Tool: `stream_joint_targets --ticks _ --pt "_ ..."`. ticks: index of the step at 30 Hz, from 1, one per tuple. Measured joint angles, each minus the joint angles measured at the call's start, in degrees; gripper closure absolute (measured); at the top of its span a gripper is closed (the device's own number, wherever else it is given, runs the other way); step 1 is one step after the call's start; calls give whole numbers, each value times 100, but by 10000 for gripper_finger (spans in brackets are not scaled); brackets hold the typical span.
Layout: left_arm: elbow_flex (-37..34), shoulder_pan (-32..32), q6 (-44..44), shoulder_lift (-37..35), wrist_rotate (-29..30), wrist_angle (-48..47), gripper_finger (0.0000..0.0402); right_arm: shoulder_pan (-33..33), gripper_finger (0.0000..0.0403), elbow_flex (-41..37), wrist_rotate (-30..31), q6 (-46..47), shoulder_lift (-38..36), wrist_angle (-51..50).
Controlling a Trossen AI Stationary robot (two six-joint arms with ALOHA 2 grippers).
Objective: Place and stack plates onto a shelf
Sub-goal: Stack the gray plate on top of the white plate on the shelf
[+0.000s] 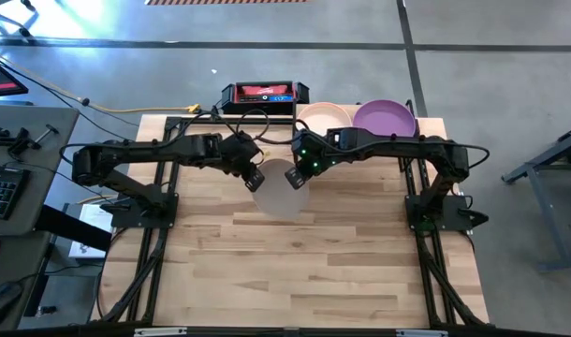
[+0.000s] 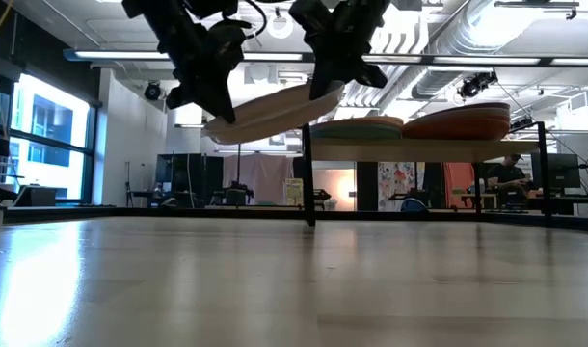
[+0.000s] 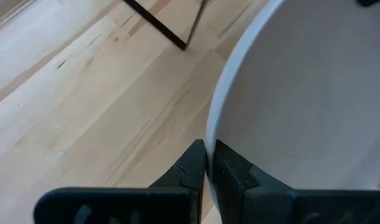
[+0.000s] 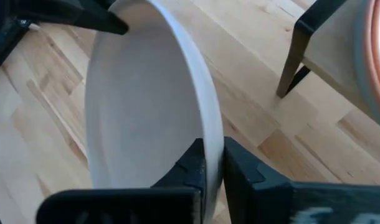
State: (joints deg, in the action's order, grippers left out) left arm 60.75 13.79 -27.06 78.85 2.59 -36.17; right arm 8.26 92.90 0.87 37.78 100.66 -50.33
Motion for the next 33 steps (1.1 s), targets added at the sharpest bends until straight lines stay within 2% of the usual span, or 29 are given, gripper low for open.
stream_joint_targets --ticks 9,15,21,33 --pt "0 3 68 0 -101 10 364 -3 399 0 -52 78 0 3" --pt "0 3 170 0 -247 10 334 -5 400 0 -90 71 0 -59" --pt "99 38 -194 -25 -482 -16 310 1 401 0 -97 -32 0 -151" --pt "640 43 192 -39 -658 -301 307 170 402 0 -93 -181 -185 -429"
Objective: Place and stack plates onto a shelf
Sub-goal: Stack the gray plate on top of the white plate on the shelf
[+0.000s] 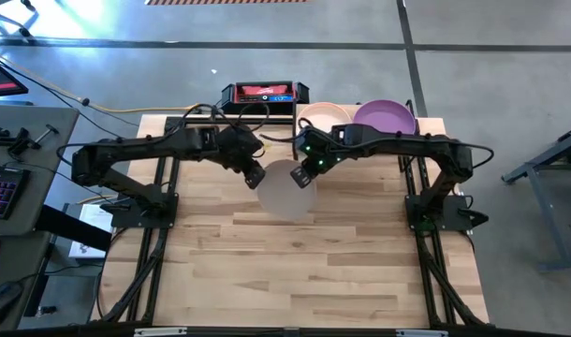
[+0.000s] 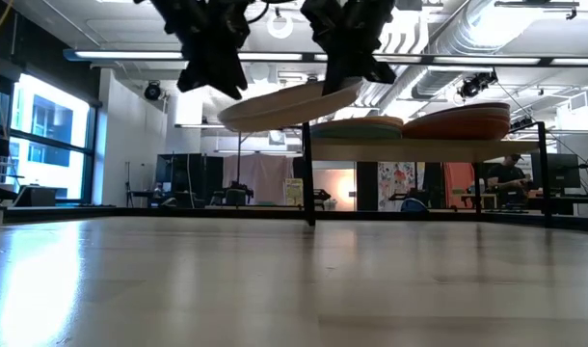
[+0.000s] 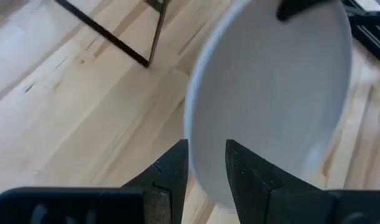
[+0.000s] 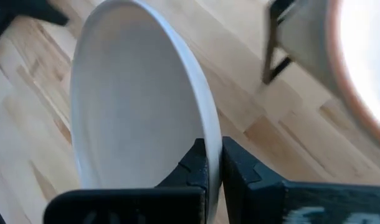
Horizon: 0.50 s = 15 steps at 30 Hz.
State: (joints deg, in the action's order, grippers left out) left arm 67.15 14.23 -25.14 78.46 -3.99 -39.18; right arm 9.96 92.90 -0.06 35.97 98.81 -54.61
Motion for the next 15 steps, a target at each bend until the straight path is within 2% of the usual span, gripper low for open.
stream_joint_targets --ticks 9,15 --pt "636 1 460 0 4 -138 305 398 402 2 20 -245 -598 -92" --pt "740 1 586 -2 23 -143 305 1047 402 2 8 -668 -1089 -142"
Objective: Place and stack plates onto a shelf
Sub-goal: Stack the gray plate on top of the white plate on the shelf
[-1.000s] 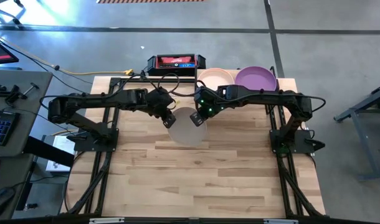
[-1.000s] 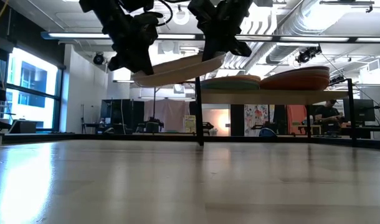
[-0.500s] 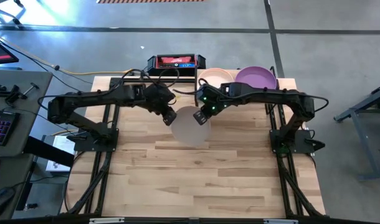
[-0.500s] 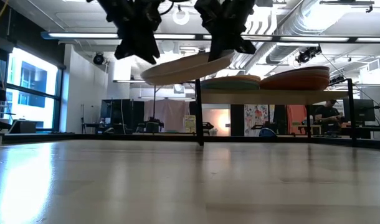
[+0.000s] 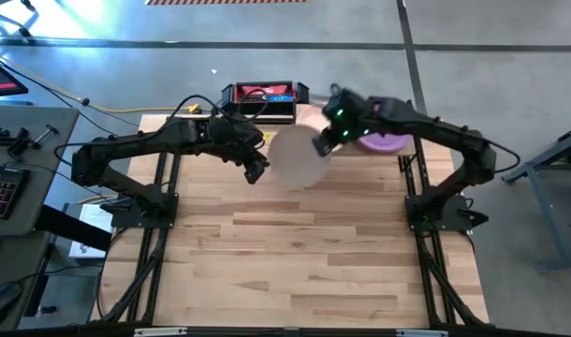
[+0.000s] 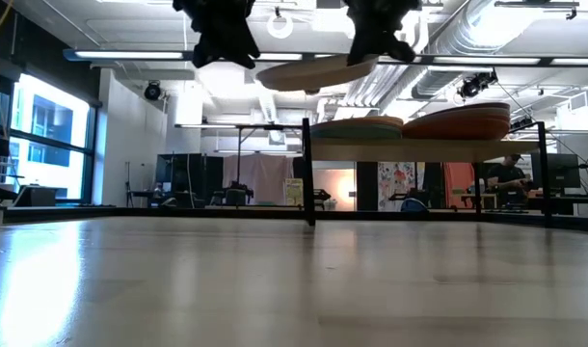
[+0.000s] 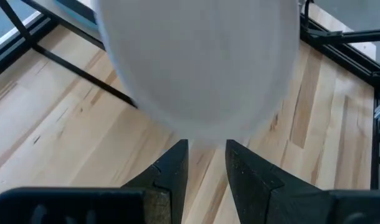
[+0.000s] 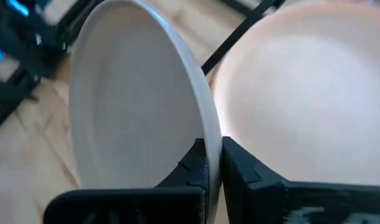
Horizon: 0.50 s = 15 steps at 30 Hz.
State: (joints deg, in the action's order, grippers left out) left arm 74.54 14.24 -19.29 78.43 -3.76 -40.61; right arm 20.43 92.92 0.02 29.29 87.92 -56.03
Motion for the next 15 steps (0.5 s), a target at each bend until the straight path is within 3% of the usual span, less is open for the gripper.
stream_joint_targets --ticks 6,15 --pt "0 -2 2 0 2 -21 305 1018 402 0 -213 -425 -335 4" --pt "0 -2 148 0 7 -26 305 2618 402 0 -1461 -692 -220 -100"
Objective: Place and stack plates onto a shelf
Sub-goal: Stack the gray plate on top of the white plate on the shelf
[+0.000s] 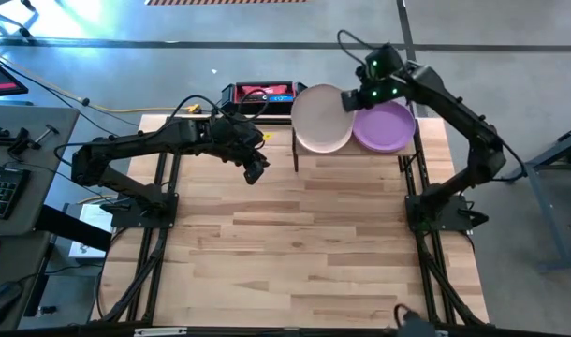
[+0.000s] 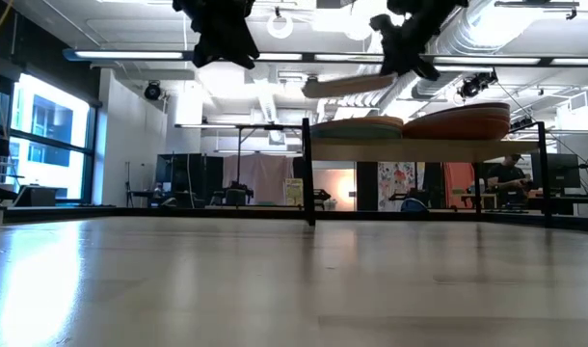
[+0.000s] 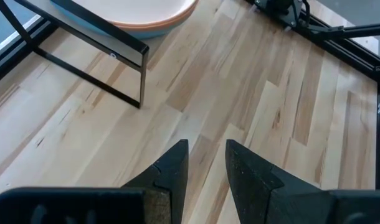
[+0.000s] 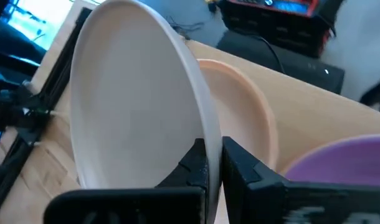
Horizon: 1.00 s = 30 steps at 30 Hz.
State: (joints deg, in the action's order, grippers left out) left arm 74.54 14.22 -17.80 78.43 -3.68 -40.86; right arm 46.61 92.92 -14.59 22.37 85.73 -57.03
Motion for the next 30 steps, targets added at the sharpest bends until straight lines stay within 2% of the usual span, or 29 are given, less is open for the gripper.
stream_joint_targets --ticks 6,17,21,30 --pt "-2 0 9 0 0 -6 305 531 402 0 -589 -178 236 -363" --pt "-4 0 101 0 11 -6 305 426 402 0 -488 -294 562 -500" --pt "-4 0 98 0 9 -6 305 369 402 0 -167 -286 591 -514" --pt "-9 -1 96 0 9 -8 305 161 402 0 46 -146 642 -473"
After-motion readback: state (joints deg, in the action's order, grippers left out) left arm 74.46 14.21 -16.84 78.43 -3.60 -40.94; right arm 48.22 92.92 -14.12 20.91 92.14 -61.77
